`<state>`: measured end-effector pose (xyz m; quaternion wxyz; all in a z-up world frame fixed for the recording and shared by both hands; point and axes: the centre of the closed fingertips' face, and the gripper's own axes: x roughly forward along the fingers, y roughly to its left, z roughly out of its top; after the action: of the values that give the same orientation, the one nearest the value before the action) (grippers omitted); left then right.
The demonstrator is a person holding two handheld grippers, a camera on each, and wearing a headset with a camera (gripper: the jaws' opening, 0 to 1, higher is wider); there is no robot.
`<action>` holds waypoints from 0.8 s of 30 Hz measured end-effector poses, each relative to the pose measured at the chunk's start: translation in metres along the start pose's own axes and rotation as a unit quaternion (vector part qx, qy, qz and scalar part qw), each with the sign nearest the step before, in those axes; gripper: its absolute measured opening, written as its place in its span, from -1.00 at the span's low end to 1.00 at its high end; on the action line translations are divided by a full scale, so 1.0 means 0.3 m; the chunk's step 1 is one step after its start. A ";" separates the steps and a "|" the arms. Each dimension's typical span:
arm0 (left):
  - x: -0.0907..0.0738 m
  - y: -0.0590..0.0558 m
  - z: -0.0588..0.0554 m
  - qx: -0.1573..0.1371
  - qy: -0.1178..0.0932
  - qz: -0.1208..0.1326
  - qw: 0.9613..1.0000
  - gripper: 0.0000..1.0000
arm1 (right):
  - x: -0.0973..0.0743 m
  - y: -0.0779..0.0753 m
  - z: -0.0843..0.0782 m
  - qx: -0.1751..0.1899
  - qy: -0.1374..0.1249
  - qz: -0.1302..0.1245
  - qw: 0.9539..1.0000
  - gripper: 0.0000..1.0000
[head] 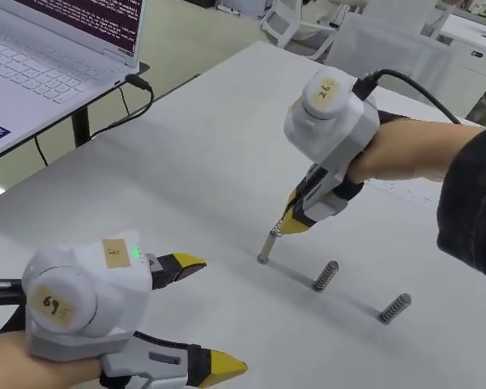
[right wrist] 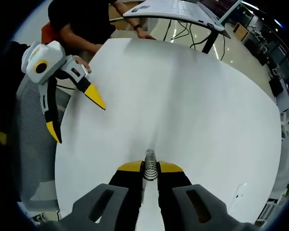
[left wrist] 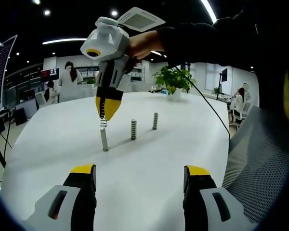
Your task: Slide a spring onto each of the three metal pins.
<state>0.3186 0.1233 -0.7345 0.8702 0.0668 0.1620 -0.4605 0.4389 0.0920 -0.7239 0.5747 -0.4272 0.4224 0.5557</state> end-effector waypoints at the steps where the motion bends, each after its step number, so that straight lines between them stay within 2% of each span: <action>1: 0.000 0.001 -0.001 0.000 0.000 0.000 1.000 0.41 | 0.000 -0.001 0.001 -0.001 0.000 0.000 1.000 -0.83; 8: 0.001 0.010 -0.005 -0.005 -0.001 0.002 1.000 0.40 | 0.018 0.010 0.006 -0.003 0.009 0.010 1.000 -0.83; 11: 0.004 0.009 -0.010 -0.006 0.000 0.000 1.000 0.39 | 0.017 0.004 0.013 -0.002 0.009 0.008 1.000 -0.83; 18: 0.008 0.008 -0.017 -0.009 0.001 -0.002 1.000 0.37 | 0.009 0.016 -0.010 -0.010 0.032 0.005 0.999 -0.83; 24: 0.010 0.006 -0.017 -0.009 0.002 -0.004 1.000 0.36 | 0.025 0.020 -0.005 -0.010 0.034 0.009 0.999 -0.83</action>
<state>0.3205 0.1232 -0.7405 0.8687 0.0592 0.1677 -0.4624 0.4330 0.0929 -0.7317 0.5508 -0.4476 0.4396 0.5505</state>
